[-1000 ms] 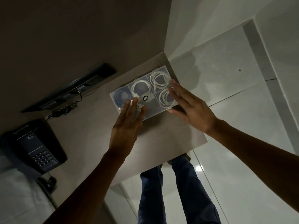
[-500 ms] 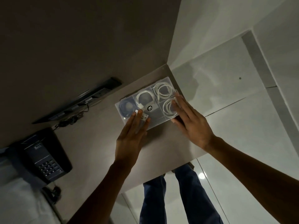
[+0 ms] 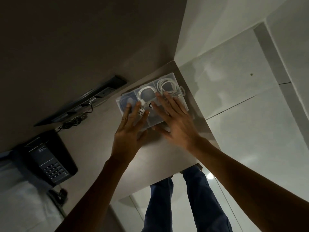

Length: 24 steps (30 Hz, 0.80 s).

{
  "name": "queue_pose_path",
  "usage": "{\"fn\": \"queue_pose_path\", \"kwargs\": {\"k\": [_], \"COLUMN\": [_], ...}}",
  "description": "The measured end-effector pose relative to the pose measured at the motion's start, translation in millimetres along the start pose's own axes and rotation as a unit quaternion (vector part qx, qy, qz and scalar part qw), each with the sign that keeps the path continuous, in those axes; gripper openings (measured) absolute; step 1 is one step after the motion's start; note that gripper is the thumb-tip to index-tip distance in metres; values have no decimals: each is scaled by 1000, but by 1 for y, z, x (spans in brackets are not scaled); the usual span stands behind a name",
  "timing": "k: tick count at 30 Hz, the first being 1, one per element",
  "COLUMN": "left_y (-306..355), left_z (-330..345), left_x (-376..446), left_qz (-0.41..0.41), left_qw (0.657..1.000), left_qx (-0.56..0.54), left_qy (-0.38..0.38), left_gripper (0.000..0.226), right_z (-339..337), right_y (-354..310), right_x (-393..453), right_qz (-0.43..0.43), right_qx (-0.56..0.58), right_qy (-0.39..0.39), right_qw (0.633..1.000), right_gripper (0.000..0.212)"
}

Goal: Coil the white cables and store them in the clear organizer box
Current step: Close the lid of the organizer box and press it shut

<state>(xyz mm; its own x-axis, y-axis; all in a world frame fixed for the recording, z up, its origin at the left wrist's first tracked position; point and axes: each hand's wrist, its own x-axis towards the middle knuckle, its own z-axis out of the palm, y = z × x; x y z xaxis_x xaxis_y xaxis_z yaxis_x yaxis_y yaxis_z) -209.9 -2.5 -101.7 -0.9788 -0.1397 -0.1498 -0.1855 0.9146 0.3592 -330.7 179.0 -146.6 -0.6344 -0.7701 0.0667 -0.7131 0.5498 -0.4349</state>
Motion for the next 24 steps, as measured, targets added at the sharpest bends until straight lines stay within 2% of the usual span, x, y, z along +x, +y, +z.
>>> {"fn": "queue_pose_path", "kwargs": {"k": [3,6,10,13,20,24], "left_y": [-9,-13,-14,-17,-16,-15], "left_z": [-2,3,17,27,39,46], "left_x": [1,1,-4,-10,-14,-17], "left_qz": [18,30,40,45,60,68], "left_qw": [1000,997,997,995,989,985], "left_qx": [-13,59,66,75,109,129], "left_qy": [22,25,17,39,83,89], "left_gripper": [62,63,61,57,60,54], "right_z": [0,4,9,10,12,17], "right_y": [8,14,18,19,20,25], "right_x": [1,1,3,1,1,0], "right_qz": [-16,-33,-40,-48,-41,-61], "right_qx": [-7,-23,-36,-51,-28,-28], "right_qy": [-4,-8,-9,-17,-17,-3], "right_qw": [1000,999,998,997,999,998], "right_gripper": [79,77,76,76,71,68]}}
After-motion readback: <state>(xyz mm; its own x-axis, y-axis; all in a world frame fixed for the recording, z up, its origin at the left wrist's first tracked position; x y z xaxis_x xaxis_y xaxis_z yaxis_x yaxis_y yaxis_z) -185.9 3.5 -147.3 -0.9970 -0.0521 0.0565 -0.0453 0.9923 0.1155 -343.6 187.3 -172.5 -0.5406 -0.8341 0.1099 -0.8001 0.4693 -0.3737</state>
